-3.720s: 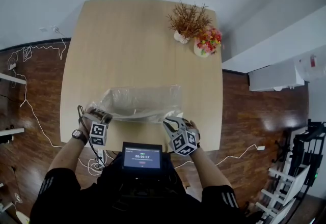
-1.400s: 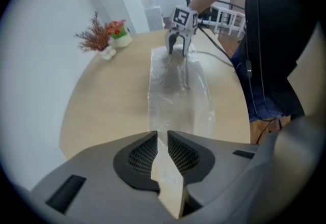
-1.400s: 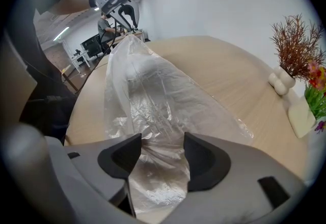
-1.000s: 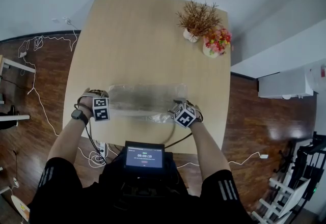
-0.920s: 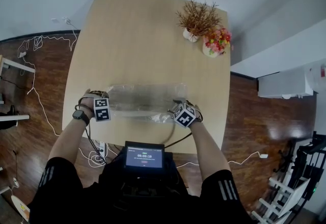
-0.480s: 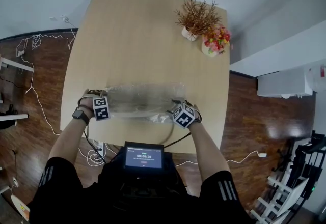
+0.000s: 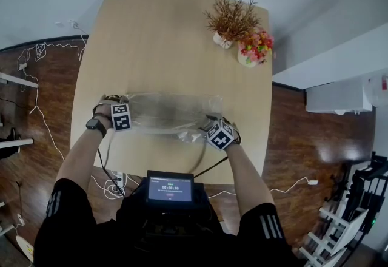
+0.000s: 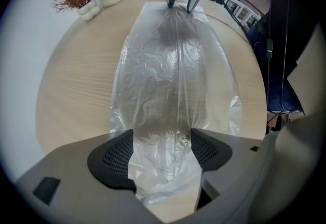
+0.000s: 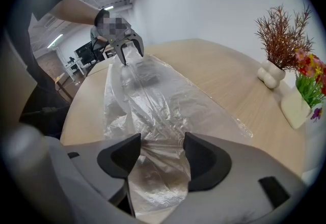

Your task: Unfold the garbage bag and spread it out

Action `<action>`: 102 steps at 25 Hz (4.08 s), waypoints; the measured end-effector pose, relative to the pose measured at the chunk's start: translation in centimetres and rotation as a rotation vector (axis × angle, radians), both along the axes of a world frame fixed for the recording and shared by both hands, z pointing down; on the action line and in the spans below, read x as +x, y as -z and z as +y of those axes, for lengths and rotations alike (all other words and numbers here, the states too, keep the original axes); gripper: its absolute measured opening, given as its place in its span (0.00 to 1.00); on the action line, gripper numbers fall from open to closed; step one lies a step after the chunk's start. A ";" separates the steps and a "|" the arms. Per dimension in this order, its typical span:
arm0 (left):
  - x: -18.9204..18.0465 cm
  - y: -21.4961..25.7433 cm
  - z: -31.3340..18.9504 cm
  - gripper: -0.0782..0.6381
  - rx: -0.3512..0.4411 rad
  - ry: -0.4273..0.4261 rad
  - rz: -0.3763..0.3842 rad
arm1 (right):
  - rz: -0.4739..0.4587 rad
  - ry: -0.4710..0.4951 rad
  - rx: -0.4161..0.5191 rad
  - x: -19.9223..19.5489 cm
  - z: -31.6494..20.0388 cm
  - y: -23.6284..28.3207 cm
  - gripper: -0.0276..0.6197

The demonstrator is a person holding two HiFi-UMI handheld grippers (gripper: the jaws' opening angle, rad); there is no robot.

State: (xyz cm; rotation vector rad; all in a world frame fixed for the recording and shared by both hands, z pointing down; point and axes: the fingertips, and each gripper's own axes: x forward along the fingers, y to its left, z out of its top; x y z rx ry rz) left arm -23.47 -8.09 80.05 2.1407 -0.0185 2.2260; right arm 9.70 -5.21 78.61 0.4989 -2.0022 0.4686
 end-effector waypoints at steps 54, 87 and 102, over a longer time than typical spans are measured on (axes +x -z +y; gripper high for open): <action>5.6 22.7 -1.8 0.63 0.375 0.337 0.714 | -0.390 -0.466 0.541 1.0 -0.1 26.1 0.51; 7.6 38.7 32.3 0.67 0.611 0.617 1.149 | -0.753 -0.520 0.714 2.0 30.4 39.9 0.47; 7.7 39.1 35.5 0.67 0.572 0.597 1.194 | -0.734 -0.547 0.750 -0.8 33.9 40.5 0.47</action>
